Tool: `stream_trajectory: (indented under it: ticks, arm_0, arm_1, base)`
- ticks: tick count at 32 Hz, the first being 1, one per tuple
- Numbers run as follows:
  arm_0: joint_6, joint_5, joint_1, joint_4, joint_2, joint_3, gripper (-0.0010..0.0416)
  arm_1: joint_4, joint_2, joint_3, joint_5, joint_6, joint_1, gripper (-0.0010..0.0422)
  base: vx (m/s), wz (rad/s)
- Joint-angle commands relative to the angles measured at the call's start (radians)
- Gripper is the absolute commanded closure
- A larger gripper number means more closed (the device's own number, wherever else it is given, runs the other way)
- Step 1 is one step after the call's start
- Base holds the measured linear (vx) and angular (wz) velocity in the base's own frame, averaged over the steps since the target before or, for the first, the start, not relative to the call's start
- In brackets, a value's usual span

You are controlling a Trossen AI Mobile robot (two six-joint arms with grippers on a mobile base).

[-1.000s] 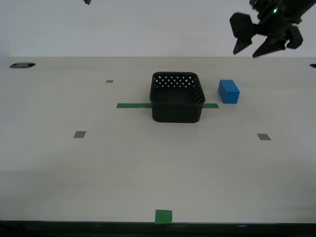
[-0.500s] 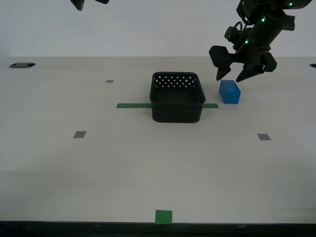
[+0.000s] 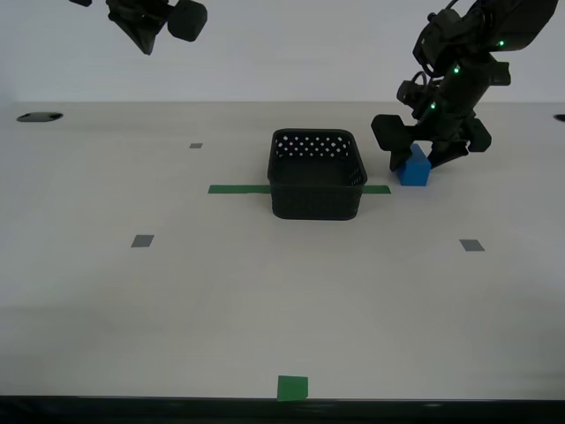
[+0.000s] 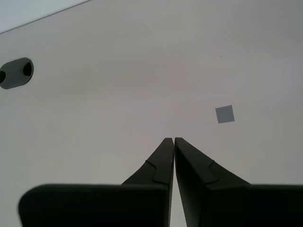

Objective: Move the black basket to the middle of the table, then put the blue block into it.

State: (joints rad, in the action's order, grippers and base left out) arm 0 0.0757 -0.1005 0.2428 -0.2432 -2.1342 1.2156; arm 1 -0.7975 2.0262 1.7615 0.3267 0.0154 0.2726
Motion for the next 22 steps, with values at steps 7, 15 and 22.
stream_trajectory:
  ticks: [7,15,22]
  arm_0:
    - [0.029,-0.003,0.001,-0.048,0.002,0.01,0.041]
    - [0.024,-0.073,0.002,-0.087,0.158,0.01,0.0407]
    - [0.037,-0.354,0.033,-0.09,0.268,0.01,0.0406]
  arm_1:
    - [0.0,-0.003,0.002,-0.003,-0.001,-0.004,0.0412]
    - [-0.004,-0.003,0.002,-0.003,-0.002,-0.006,0.0412]
    - [-0.003,-0.002,0.001,-0.005,-0.002,-0.007,0.0412]
  base:
    - [0.0,0.0]
    - [0.0,0.0]
    - [0.0,0.0]
